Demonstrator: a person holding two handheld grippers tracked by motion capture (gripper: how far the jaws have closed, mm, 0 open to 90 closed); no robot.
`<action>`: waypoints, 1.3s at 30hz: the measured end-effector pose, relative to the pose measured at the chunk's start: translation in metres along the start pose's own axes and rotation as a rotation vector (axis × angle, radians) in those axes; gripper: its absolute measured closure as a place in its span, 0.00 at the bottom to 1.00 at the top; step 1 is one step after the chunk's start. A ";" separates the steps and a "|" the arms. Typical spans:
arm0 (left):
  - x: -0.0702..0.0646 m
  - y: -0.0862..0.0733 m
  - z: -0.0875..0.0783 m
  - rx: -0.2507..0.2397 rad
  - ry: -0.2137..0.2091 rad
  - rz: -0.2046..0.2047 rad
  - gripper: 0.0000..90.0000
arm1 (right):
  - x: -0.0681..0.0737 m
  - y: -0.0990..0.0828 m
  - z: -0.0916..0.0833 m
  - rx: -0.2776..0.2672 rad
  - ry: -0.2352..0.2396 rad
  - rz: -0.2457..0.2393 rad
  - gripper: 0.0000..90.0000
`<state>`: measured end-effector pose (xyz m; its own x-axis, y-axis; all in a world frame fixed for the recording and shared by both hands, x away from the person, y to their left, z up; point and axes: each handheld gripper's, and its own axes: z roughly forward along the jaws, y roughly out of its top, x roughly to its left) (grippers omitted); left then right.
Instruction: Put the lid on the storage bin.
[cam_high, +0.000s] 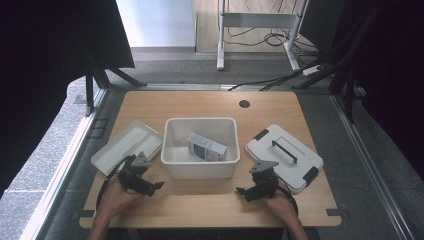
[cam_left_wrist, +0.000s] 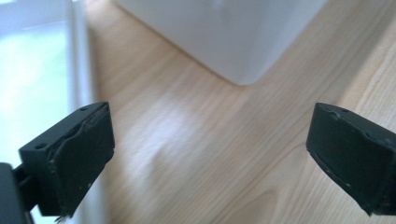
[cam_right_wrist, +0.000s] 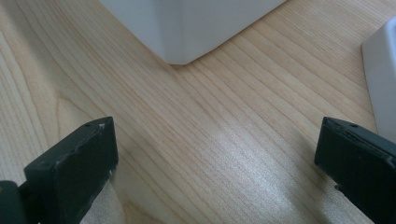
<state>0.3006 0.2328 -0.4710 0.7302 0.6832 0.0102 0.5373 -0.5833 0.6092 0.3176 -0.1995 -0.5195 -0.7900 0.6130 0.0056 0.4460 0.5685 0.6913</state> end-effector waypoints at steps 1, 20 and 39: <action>0.003 0.001 -0.003 0.003 0.007 -0.003 0.02 | 0.000 0.000 0.000 0.000 0.000 0.000 0.00; 0.107 0.024 -0.018 0.211 0.102 -0.057 0.33 | 0.000 0.000 0.000 -0.001 -0.001 0.001 0.00; 0.138 0.018 0.026 0.456 0.059 -0.111 0.96 | 0.000 0.000 0.000 -0.001 0.000 0.000 0.00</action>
<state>0.4228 0.3051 -0.4792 0.6396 0.7685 0.0182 0.7509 -0.6297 0.1988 0.3176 -0.1994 -0.5195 -0.7899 0.6132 0.0058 0.4459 0.5678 0.6919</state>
